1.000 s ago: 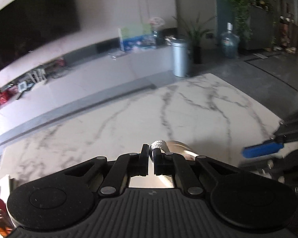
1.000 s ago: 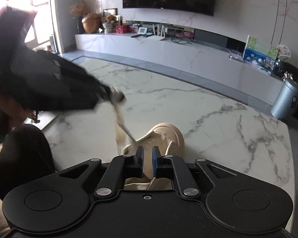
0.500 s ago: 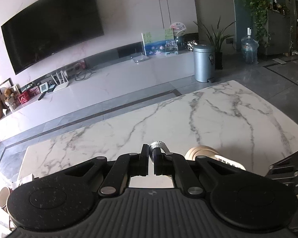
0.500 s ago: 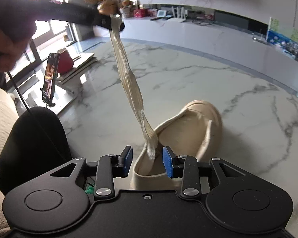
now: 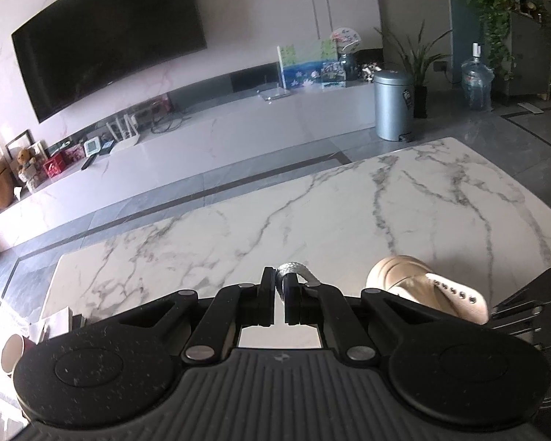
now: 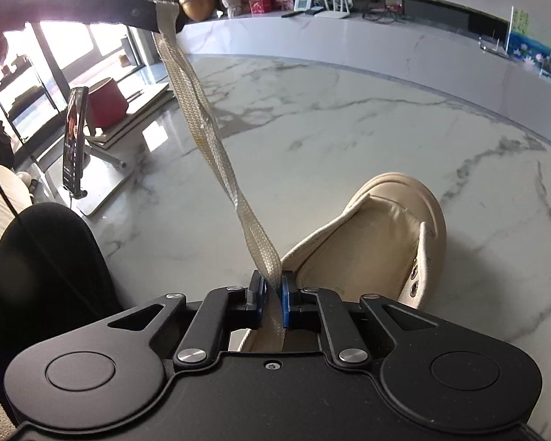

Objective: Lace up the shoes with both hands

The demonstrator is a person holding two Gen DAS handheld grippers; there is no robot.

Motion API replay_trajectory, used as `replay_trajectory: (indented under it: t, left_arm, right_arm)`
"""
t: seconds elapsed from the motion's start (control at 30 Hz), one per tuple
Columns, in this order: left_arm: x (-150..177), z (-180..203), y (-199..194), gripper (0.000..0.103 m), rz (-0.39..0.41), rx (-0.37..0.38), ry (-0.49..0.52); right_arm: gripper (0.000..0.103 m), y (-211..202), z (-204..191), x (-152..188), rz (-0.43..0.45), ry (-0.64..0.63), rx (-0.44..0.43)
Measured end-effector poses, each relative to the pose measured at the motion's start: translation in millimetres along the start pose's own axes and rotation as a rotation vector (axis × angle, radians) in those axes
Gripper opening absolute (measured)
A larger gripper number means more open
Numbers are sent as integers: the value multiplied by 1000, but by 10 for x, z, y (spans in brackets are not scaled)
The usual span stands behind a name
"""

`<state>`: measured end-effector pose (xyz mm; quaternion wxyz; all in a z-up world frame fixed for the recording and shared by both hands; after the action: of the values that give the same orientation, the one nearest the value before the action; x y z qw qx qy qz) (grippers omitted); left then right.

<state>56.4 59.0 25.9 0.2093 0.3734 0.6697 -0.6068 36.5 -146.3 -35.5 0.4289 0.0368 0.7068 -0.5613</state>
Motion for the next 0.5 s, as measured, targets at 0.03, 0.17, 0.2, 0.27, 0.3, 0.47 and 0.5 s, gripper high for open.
replay_trajectory:
  t: [0.03,0.17,0.2,0.27,0.3,0.47,0.5]
  left_arm:
    - [20,-12,15,3,-3,0,-7]
    - [92,11,86,3,-25,0,-16]
    - [111,23,106,3,-31,-6,-12]
    - [146,41,147,3,-44,-8,-11]
    - [161,46,163,3,-49,-6,-12]
    - [269,61,285,3,-84,5,-6]
    - [289,71,310,3,-92,6,-4]
  right_arm:
    - [4,-9,29,-3,2,3,15]
    - [4,-46,143,-12,12,14,75]
    - [4,-55,172,-15,15,17,90]
    - [5,-74,229,-20,20,23,120]
    - [5,-84,258,-22,22,26,135]
    - [4,-137,403,-25,33,42,214]
    - [4,-149,435,-18,34,46,233]
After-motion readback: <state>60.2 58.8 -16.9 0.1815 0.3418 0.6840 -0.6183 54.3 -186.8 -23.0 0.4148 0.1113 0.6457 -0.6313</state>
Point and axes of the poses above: each gripper's, at about its wrist camera, not at the fingertips, and y roughly the way its jaws point, z to its right, x to its underside, the point moved 5 cm from there along y, roughly the way its jaws point, and after that the axes turned 1 degree about -z, right-handed, at the moved point
